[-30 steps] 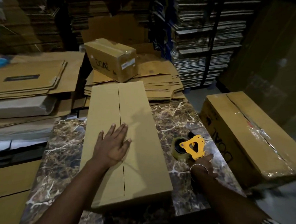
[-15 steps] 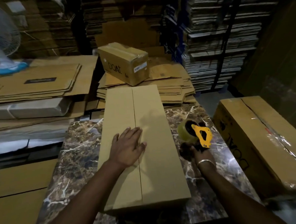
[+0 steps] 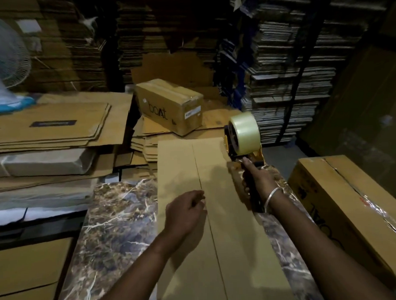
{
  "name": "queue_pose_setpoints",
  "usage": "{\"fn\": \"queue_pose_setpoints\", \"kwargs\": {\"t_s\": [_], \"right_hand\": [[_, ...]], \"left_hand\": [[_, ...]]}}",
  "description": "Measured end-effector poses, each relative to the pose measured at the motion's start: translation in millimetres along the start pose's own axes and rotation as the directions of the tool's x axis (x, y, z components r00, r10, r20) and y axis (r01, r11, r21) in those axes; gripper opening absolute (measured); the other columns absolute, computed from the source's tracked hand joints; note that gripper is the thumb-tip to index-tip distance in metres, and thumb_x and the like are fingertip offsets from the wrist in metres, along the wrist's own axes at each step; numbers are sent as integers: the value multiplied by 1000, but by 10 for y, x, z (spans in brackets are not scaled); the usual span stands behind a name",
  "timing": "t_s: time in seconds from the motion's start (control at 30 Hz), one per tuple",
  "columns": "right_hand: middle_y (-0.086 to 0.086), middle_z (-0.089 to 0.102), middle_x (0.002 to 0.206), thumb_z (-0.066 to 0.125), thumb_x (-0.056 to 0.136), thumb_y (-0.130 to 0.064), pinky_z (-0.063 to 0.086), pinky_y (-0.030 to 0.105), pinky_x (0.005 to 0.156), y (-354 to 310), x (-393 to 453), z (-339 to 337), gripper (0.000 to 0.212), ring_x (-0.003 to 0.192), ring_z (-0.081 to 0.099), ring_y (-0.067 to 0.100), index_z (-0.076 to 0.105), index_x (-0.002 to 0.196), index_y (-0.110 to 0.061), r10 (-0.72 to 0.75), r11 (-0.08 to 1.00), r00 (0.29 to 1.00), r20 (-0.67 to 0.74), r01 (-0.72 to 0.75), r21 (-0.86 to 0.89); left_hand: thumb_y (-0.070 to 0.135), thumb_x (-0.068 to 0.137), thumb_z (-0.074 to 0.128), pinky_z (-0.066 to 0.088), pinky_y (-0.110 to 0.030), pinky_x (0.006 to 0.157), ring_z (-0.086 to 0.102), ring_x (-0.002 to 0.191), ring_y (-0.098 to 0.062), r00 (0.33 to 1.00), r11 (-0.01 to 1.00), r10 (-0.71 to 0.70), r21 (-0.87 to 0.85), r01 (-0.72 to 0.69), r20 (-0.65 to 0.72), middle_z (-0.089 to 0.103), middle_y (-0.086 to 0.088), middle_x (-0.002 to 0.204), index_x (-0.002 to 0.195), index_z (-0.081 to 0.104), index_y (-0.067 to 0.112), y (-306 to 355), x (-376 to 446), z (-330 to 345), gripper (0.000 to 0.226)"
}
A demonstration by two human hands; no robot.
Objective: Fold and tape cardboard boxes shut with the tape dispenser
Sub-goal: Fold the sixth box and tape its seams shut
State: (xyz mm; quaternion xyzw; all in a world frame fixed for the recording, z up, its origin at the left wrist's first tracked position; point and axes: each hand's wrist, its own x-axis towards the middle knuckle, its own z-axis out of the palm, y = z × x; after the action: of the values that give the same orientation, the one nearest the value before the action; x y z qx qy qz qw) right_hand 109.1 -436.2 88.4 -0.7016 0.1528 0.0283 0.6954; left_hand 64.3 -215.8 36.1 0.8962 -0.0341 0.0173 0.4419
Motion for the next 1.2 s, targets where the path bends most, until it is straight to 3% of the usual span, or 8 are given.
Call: {"fn": "queue_pose_setpoints", "kwargs": {"t_s": [0.13, 0.3, 0.47, 0.6, 0.73, 0.83, 1.03, 1.2], "right_hand": [[2, 47, 62, 63, 89, -57, 27, 29, 52, -35, -138, 221, 38, 49, 40, 17, 69, 78, -21, 64, 996, 984, 169, -74, 53], [-1, 38, 63, 55, 88, -64, 19, 26, 48, -45, -193, 470, 45, 49, 28, 13, 52, 75, -21, 258, 944, 910, 324, -308, 114], [0, 35, 62, 56, 79, -66, 19, 25, 48, -45, -106, 559, 50, 45, 28, 13, 48, 68, -17, 266, 914, 847, 459, -374, 160], [1, 35, 60, 48, 86, -65, 25, 22, 45, -104, -28, 546, 55, 43, 29, 14, 47, 69, -13, 238, 900, 822, 517, -387, 202], [1, 33, 59, 43, 91, -65, 26, 21, 44, -147, 43, 546, 59, 42, 29, 13, 49, 69, -11, 209, 873, 781, 589, -420, 247], [2, 33, 60, 47, 88, -67, 25, 22, 47, -115, 115, 536, 60, 42, 31, 12, 57, 73, -9, 176, 861, 759, 627, -427, 276], [1, 38, 62, 64, 80, -69, 27, 23, 48, -13, 254, 470, 59, 43, 35, 12, 55, 75, -10, 153, 854, 726, 670, -438, 280], [1, 38, 59, 50, 84, -67, 28, 22, 46, -71, 269, 429, 60, 41, 35, 13, 54, 72, -9, 188, 859, 749, 636, -439, 264]], "left_hand": [[23, 99, 58, 55, -32, 91, 69, 98, -9, 990, 943, -137, -300, 144, 44, 74, 7, 104, 109, 74, 23, 29, 190, -106, 18], [29, 105, 49, 56, -65, 79, 69, 75, -33, 915, 663, -361, -642, 386, 178, 71, -17, 86, 91, 71, 2, 55, 547, -184, 37], [61, 101, 33, 56, -40, 74, 68, 91, -34, 726, 392, -459, -617, 682, 512, 68, -24, 107, 118, 60, -7, 91, 771, -313, 76], [66, 96, 40, 60, -38, 69, 66, 101, -38, 728, 196, -405, -726, 659, 553, 61, -27, 125, 127, 56, -10, 8, 903, -339, 83], [61, 96, 45, 51, -47, 96, 67, 100, -38, 733, 107, -374, -759, 642, 568, 67, -24, 115, 108, 65, -4, 80, 977, -312, 69], [56, 98, 43, 34, -49, 115, 64, 102, -36, 742, 89, -347, -767, 635, 574, 66, -22, 117, 124, 59, -4, 139, 1039, -284, 68], [36, 98, 50, 52, -45, 81, 73, 78, -33, 780, 29, -328, -820, 572, 533, 69, -16, 99, 110, 65, -2, 225, 1097, -258, 42], [23, 88, 64, 57, -43, 78, 73, 85, -31, 770, -33, -336, -824, 566, 543, 71, -14, 91, 104, 61, 0, 178, 1110, -257, 28]]}}
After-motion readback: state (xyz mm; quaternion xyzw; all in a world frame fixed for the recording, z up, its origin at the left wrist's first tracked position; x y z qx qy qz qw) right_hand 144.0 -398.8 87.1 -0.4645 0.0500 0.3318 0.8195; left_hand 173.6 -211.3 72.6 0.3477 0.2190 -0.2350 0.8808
